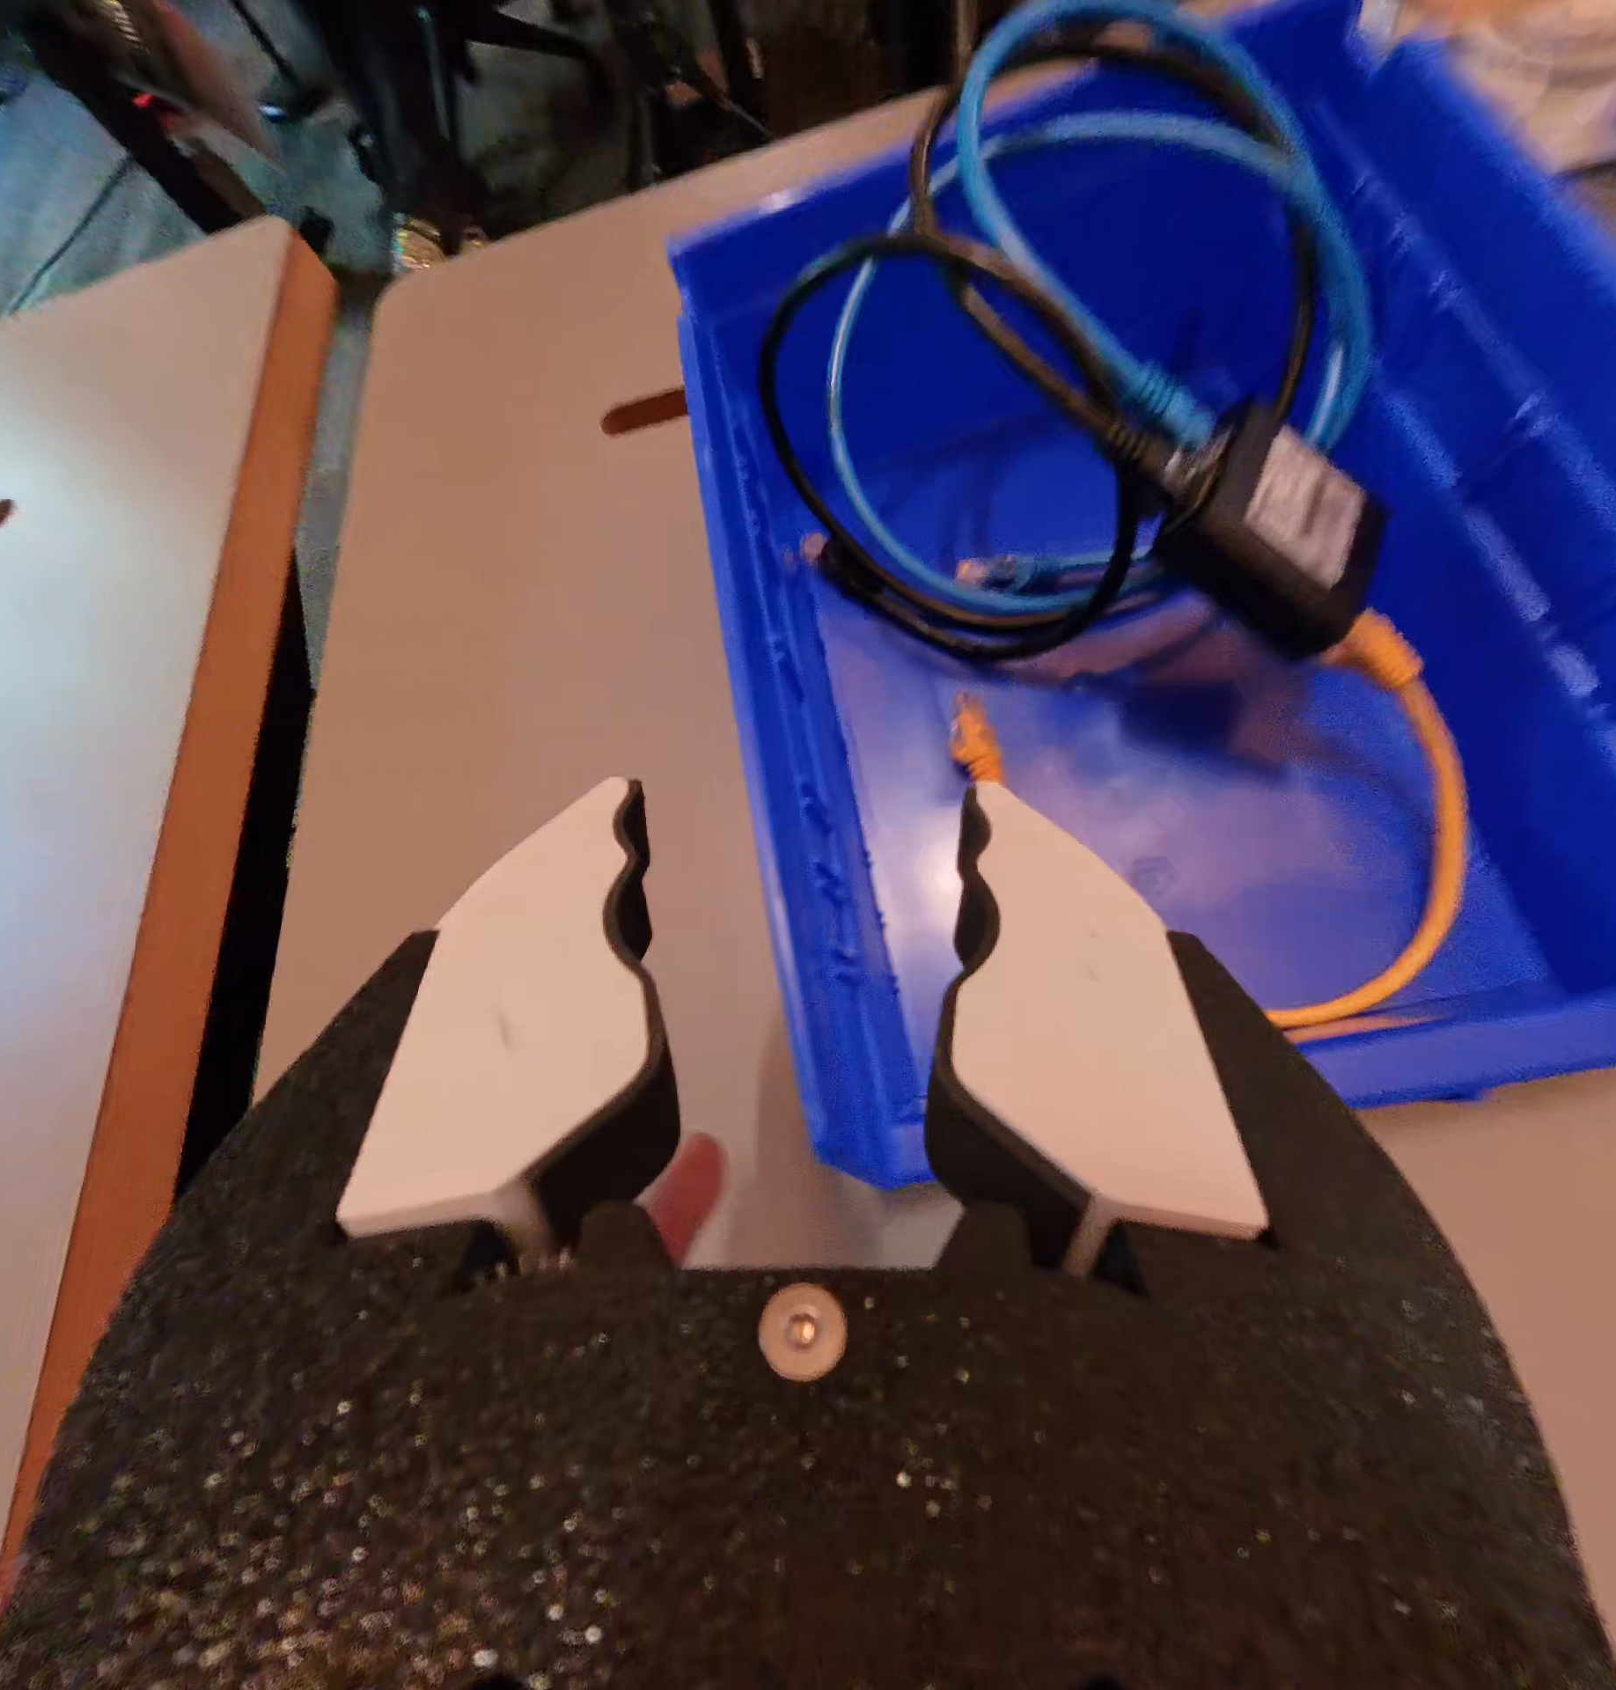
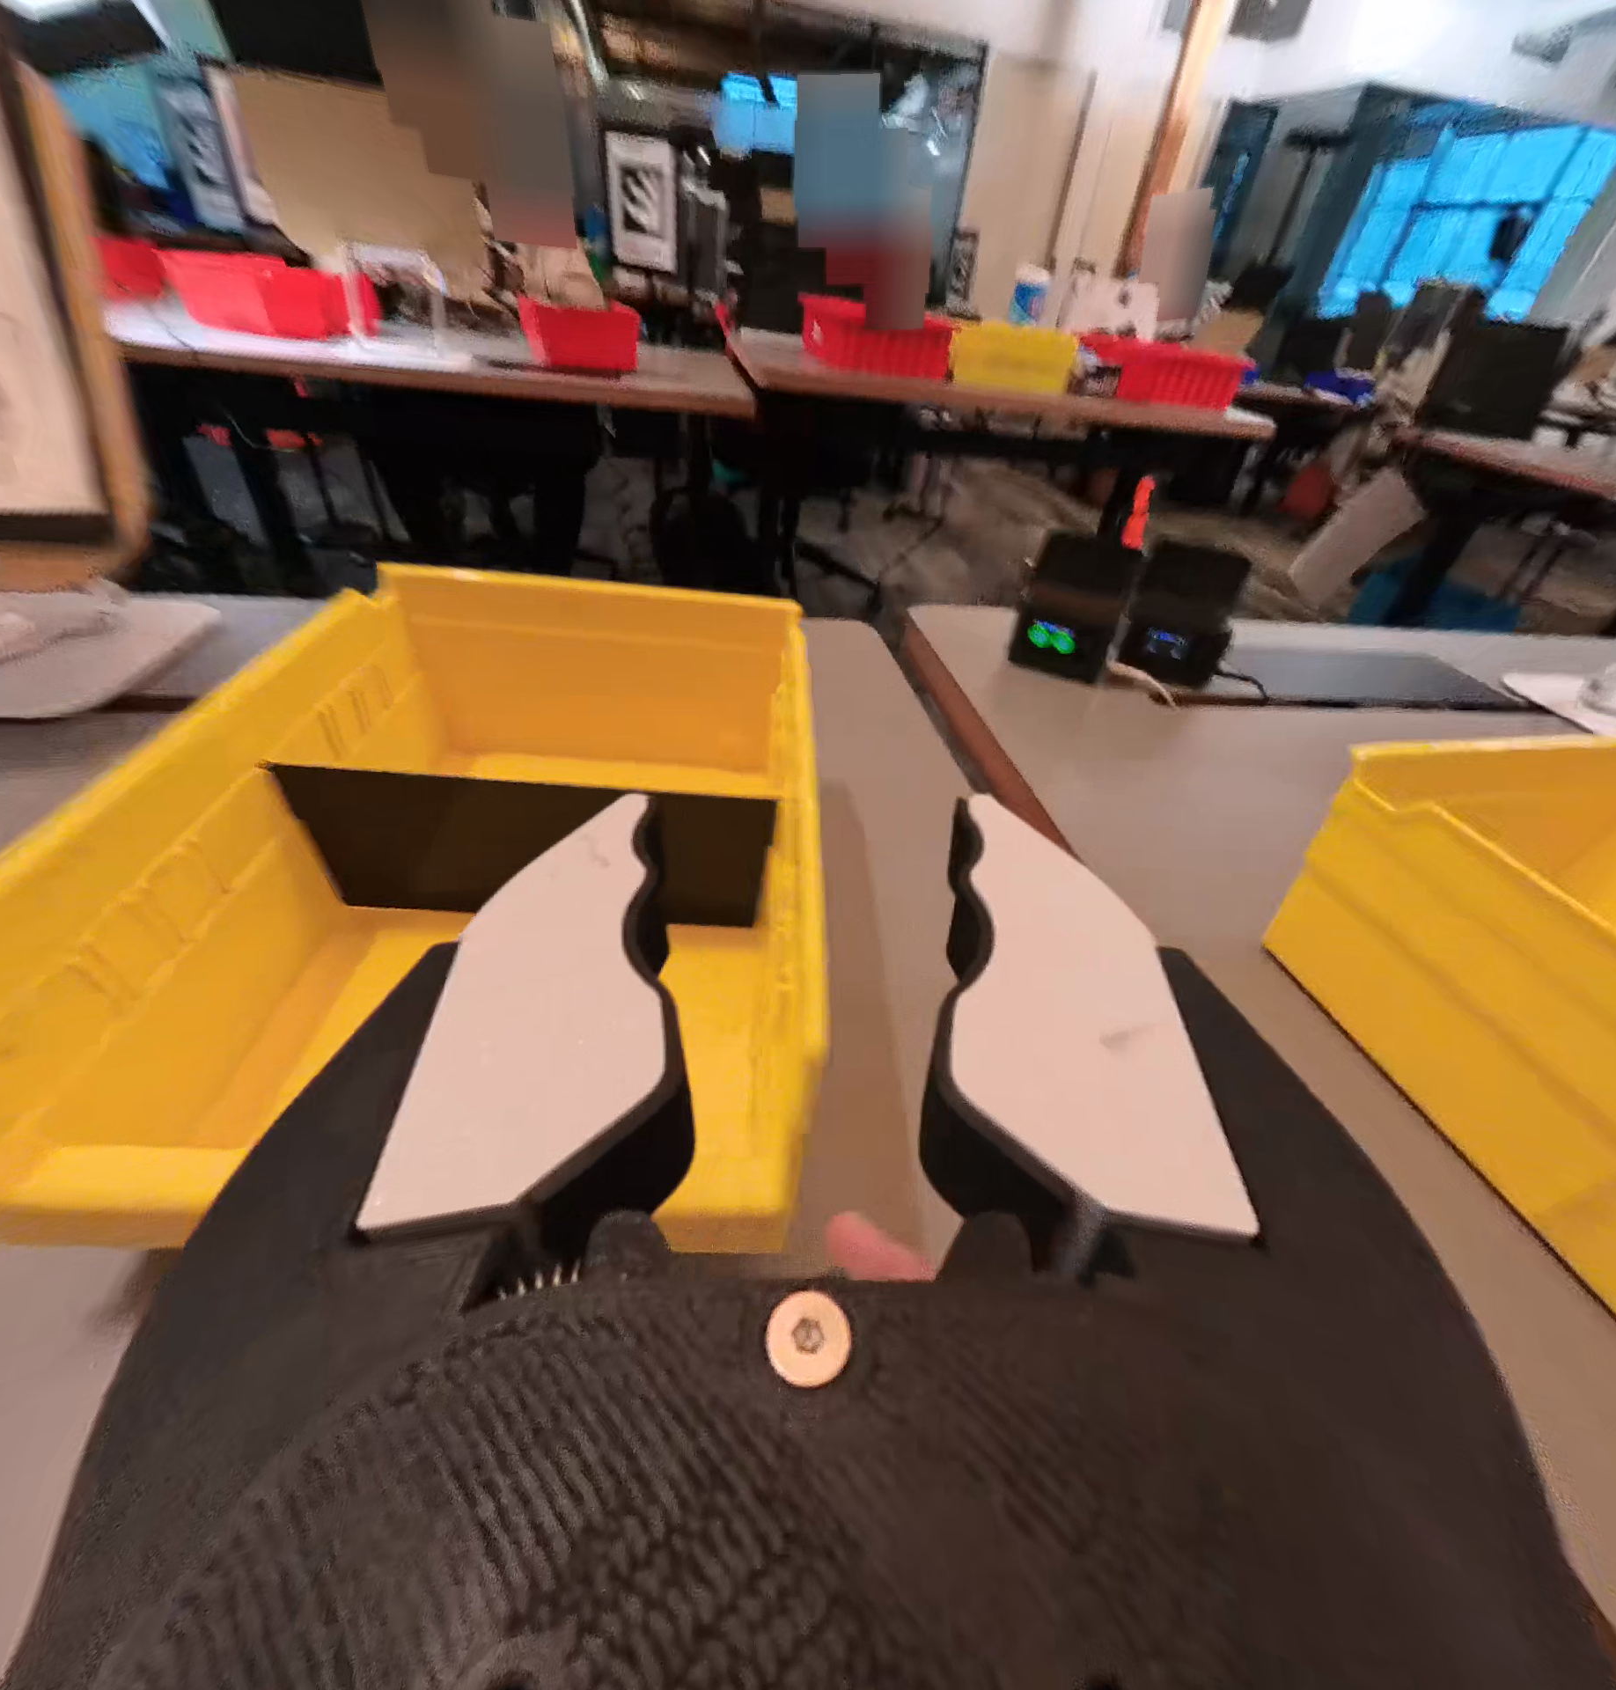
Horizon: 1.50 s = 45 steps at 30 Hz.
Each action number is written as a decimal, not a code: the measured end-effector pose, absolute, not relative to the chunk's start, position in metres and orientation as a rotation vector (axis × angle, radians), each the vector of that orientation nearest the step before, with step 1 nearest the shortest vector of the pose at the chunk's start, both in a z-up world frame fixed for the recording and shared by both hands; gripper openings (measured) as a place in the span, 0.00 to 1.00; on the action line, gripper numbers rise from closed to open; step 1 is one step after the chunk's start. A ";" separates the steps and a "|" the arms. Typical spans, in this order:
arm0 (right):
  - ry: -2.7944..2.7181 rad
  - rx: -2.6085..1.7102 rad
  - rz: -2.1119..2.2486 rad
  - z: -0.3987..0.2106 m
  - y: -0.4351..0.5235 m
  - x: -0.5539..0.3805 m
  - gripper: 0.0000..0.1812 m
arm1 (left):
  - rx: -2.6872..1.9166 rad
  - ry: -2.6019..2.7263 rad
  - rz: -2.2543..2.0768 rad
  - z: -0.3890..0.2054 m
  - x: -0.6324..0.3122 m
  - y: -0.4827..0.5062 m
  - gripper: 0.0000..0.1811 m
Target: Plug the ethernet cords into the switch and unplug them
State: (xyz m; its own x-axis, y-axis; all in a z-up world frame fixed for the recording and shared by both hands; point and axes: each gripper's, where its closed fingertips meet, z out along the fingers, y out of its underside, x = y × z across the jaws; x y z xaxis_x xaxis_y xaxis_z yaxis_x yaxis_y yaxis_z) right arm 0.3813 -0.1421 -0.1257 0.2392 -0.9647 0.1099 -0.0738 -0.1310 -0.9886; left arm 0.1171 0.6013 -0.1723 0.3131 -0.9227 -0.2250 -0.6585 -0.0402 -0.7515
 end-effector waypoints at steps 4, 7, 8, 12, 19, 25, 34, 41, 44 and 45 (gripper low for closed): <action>0.826 -1.509 -0.779 -0.102 -0.063 0.353 0.48 | -1.774 1.450 -0.706 -0.149 0.159 0.534 0.36; 0.661 -1.473 -0.587 -0.088 -0.012 0.329 0.47 | -2.003 1.390 -1.035 -0.171 0.194 0.499 0.36; 0.624 -1.467 -0.547 -0.086 -0.002 0.323 0.47 | -2.084 1.327 -1.078 -0.183 0.202 0.501 0.36; 0.614 -1.441 -0.433 -0.084 0.011 0.310 0.47 | -2.280 1.046 -1.325 -0.211 0.222 0.499 0.32; 0.621 -1.415 -0.402 -0.078 0.010 0.306 0.43 | -2.385 0.847 -1.553 -0.231 0.239 0.495 0.14; 0.579 -1.431 -0.384 -0.073 0.021 0.296 0.40 | -2.108 0.965 -1.573 -0.180 0.226 0.493 0.13; 0.485 -1.434 -0.408 -0.055 0.037 0.271 0.39 | -1.526 1.125 -1.661 0.012 0.184 0.427 0.12; 0.032 -1.491 -0.270 -0.026 0.071 0.182 0.40 | -1.391 1.595 -1.878 0.057 0.149 0.294 0.12; -0.169 -1.481 -0.356 -0.015 0.080 0.141 0.40 | -1.398 1.798 -1.894 0.018 0.139 0.246 0.12; -0.238 -1.492 -0.371 -0.016 0.084 0.127 0.41 | -1.410 1.853 -1.898 0.000 0.137 0.232 0.12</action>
State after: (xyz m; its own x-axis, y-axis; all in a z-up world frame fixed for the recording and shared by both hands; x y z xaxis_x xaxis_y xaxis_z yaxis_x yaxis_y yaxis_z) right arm 0.1274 0.0840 -0.0160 0.9208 -0.0939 0.3785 0.3832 0.0379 -0.9229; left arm 0.1371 0.2325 -0.0003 -0.5519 -0.6631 0.5056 -0.4899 -0.2329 -0.8401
